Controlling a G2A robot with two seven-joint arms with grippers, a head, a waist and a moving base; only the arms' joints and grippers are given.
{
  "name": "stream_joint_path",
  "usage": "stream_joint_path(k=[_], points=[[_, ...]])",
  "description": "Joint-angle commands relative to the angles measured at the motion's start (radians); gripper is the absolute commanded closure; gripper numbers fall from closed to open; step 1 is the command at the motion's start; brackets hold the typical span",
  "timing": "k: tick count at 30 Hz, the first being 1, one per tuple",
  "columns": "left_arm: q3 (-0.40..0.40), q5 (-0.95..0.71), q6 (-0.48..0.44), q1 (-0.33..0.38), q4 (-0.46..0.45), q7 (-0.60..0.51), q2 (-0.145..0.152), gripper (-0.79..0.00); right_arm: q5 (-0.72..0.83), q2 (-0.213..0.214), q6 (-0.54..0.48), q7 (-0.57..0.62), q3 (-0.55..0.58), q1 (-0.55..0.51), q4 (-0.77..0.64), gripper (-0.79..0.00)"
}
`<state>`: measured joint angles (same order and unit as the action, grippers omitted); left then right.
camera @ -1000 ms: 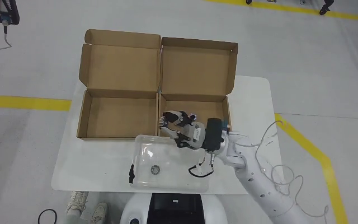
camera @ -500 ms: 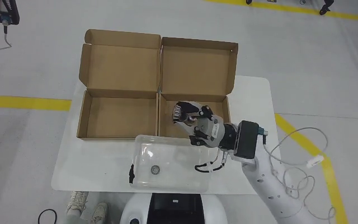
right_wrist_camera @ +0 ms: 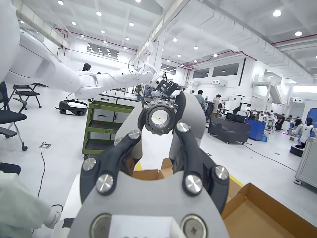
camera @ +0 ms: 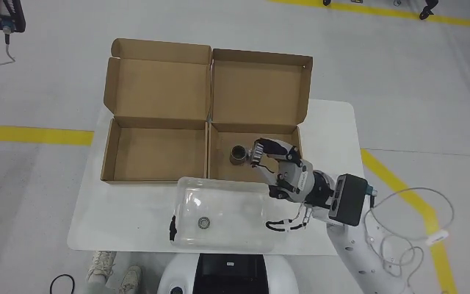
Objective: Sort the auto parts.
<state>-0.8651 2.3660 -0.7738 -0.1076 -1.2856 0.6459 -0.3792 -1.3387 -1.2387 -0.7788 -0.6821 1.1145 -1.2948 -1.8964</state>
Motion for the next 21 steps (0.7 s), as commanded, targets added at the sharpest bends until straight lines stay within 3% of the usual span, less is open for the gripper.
stream_joint_path(k=[1,11,21], points=[[0.000,0.000,0.000,0.000,0.000,0.000,0.000,-0.785,0.000,0.001,-0.003,-0.001,0.002,-0.002,0.002,0.000],[0.000,0.000,0.000,0.000,0.000,0.000,0.000,-0.785,0.022,-0.007,0.003,0.040,-0.041,0.044,0.074,0.000],[0.000,0.000,0.000,0.000,0.000,0.000,0.000,-0.785,0.083,-0.026,0.070,0.154,-0.105,0.112,0.189,0.000]])
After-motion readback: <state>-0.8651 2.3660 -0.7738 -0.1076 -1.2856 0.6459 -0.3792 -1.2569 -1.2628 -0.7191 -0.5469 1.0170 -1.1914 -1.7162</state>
